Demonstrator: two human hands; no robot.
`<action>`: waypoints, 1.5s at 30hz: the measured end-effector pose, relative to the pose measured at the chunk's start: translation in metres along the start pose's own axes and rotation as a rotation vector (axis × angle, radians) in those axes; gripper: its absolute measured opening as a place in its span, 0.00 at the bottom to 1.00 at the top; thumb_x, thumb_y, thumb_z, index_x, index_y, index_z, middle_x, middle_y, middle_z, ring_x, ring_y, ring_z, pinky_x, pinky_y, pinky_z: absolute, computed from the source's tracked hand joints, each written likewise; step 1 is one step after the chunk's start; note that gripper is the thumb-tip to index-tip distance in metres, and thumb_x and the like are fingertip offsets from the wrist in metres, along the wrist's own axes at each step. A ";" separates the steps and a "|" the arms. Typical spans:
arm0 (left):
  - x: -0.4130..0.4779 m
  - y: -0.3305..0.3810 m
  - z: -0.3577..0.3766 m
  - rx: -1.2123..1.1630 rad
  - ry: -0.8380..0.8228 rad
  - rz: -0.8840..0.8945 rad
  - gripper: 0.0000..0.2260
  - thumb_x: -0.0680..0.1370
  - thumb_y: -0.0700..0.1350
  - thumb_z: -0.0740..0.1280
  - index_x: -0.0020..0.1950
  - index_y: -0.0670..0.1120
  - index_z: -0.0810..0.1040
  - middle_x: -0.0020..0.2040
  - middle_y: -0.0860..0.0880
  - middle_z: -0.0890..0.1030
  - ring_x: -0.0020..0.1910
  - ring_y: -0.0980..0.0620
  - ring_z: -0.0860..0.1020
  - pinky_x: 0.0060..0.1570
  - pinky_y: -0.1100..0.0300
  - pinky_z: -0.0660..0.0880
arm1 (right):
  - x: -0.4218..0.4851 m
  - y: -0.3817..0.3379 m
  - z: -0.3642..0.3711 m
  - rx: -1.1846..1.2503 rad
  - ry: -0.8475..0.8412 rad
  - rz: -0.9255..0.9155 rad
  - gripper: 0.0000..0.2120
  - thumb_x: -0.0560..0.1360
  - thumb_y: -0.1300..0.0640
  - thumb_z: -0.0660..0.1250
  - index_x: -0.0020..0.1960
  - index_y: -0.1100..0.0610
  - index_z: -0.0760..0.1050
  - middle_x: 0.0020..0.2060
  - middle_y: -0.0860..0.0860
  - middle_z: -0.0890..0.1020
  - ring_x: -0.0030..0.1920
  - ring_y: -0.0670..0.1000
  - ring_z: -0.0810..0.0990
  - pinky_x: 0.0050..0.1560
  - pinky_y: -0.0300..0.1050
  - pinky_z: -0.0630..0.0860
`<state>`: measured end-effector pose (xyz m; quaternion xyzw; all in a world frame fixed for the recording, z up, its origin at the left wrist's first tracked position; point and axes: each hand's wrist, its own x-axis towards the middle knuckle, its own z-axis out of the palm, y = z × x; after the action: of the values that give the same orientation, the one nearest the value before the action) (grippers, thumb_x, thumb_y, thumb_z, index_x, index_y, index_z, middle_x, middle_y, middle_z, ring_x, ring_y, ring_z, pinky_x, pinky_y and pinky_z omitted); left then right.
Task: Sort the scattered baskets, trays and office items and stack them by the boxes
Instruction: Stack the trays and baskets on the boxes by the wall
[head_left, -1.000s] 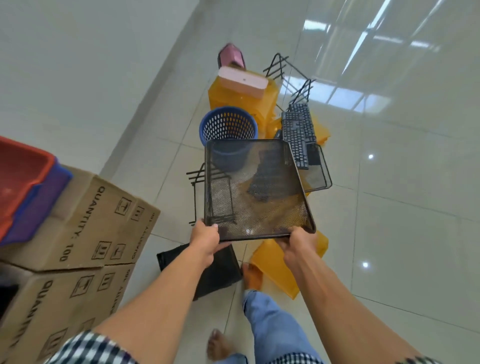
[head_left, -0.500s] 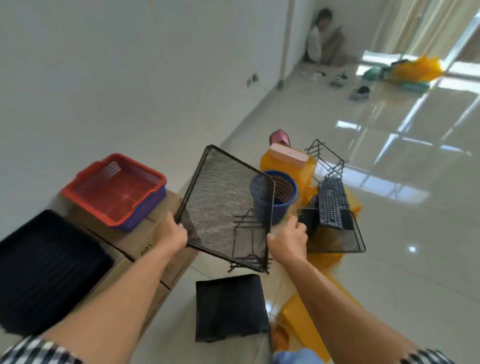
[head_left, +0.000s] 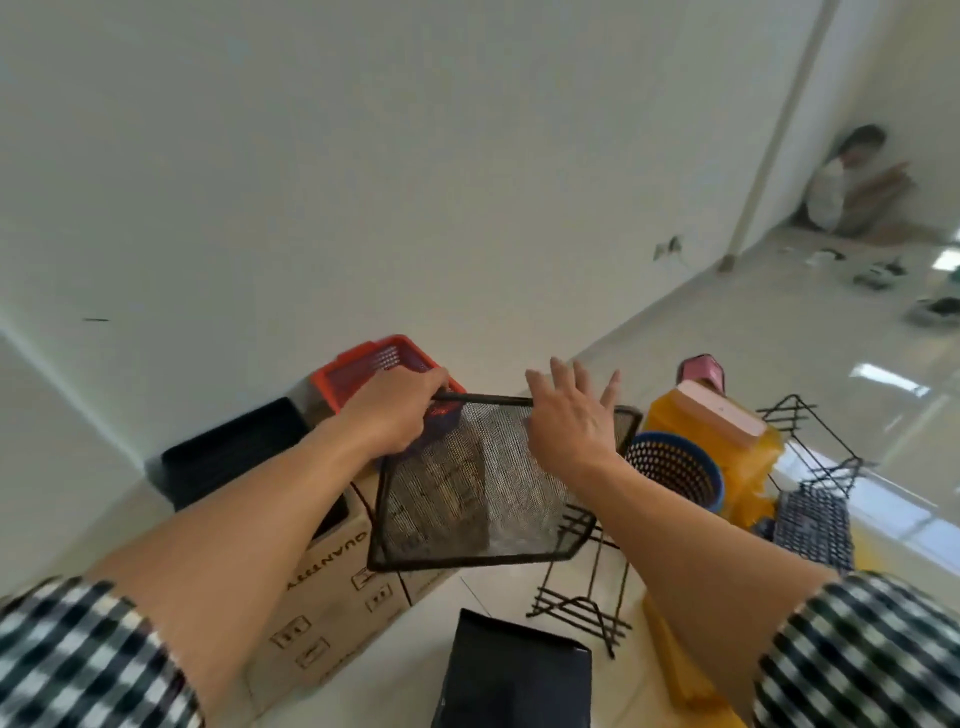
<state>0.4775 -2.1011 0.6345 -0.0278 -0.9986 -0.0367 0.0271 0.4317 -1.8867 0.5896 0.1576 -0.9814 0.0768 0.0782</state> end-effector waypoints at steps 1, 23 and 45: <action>0.003 0.002 -0.006 0.032 0.002 0.026 0.12 0.79 0.38 0.62 0.51 0.55 0.68 0.41 0.50 0.78 0.39 0.49 0.77 0.36 0.51 0.74 | 0.002 0.001 -0.002 -0.003 -0.009 -0.020 0.19 0.78 0.58 0.65 0.69 0.50 0.71 0.70 0.55 0.72 0.75 0.59 0.63 0.73 0.74 0.38; -0.092 0.037 0.146 -0.747 0.138 -1.080 0.41 0.80 0.49 0.70 0.83 0.46 0.45 0.80 0.42 0.59 0.76 0.39 0.65 0.71 0.43 0.66 | 0.032 0.026 0.038 0.560 -0.041 0.265 0.10 0.84 0.53 0.56 0.54 0.52 0.76 0.43 0.52 0.80 0.43 0.58 0.76 0.43 0.49 0.70; -0.189 -0.246 0.157 -0.852 0.118 -1.403 0.13 0.85 0.42 0.56 0.67 0.41 0.71 0.60 0.41 0.77 0.50 0.45 0.73 0.49 0.52 0.70 | 0.032 -0.255 0.155 0.619 -0.614 0.300 0.19 0.75 0.56 0.65 0.65 0.57 0.69 0.53 0.59 0.81 0.54 0.62 0.80 0.55 0.55 0.79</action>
<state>0.6438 -2.3448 0.4496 0.5967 -0.6813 -0.4223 0.0374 0.4635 -2.1630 0.4767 0.0450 -0.9021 0.3263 -0.2788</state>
